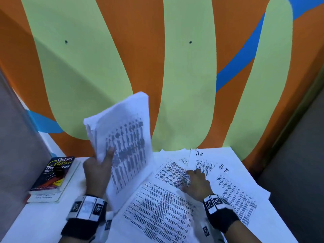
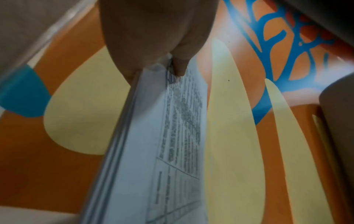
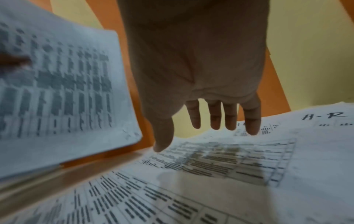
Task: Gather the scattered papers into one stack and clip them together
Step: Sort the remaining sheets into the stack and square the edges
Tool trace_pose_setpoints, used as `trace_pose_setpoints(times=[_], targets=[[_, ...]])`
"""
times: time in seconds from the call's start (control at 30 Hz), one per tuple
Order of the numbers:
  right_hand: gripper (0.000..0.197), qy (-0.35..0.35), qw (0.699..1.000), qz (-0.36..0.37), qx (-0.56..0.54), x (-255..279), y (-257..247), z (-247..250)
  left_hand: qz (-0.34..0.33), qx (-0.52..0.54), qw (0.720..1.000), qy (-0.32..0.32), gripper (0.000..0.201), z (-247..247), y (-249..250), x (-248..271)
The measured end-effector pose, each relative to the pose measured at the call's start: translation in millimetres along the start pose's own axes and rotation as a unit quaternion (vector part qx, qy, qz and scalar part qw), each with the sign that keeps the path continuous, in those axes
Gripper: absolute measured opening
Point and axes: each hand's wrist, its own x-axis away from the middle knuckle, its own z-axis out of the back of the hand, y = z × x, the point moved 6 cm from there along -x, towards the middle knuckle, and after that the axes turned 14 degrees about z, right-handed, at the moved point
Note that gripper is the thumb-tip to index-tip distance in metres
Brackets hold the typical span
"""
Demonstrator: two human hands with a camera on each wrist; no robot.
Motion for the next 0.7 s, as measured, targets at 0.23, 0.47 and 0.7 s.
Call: trace_pose_setpoints(times=[0.23, 0.47, 0.7], targets=[[0.103, -0.097, 0.990, 0.067, 0.072, -25.2, -33.0, -41.2, -0.001, 0.026, 0.997, 0.075, 0.048, 32.9, 9.4, -5.6], [0.071, -0.056, 0.993, -0.040, 0.094, -35.4, -46.7, -72.1, 0.009, 0.043, 0.996, 0.081, 0.039, 43.4, -3.1, -5.9], [0.017, 0.025, 0.999, 0.030, -0.014, -49.8, -28.2, 1.1, -0.002, 0.068, 0.994, 0.087, 0.022, 50.0, 8.3, -6.4]])
